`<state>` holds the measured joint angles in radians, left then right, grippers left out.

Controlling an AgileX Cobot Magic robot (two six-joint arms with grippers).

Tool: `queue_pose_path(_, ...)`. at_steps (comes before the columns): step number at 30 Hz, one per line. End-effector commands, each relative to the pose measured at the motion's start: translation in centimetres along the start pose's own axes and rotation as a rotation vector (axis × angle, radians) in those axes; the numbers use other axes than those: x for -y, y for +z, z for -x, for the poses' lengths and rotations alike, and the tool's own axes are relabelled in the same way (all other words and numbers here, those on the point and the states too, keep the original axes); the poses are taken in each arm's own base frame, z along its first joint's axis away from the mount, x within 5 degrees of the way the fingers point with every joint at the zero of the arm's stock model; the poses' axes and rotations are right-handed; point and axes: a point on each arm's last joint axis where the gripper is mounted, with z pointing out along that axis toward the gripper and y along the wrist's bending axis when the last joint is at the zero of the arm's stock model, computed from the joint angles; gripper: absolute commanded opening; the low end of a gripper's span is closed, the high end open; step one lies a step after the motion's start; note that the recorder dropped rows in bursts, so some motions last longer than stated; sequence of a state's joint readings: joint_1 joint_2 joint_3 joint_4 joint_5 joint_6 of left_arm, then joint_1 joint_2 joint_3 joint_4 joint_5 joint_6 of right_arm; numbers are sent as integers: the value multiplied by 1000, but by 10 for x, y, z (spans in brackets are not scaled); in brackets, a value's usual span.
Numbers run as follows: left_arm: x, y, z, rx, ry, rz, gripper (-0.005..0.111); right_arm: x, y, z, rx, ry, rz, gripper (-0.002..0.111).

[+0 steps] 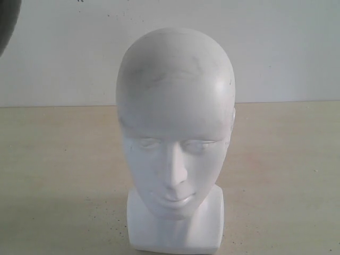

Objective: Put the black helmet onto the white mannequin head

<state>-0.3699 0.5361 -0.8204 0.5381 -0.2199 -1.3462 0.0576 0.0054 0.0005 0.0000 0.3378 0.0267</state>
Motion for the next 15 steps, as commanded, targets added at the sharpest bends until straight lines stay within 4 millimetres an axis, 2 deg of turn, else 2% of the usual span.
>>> queue_pose_path(1, 28, 0, 7, 58, -9, -300, 4, 1, 0, 1, 10, -10, -10, 0)
queue_pose_path(10, 28, 6, 10, 191, -254, -554, 4, 1, 0, 1, 10, -10, -10, 0)
queue_pose_path(15, 20, 19, 7, 214, -452, -689, 4, 1, 0, 1, 10, -10, -10, 0)
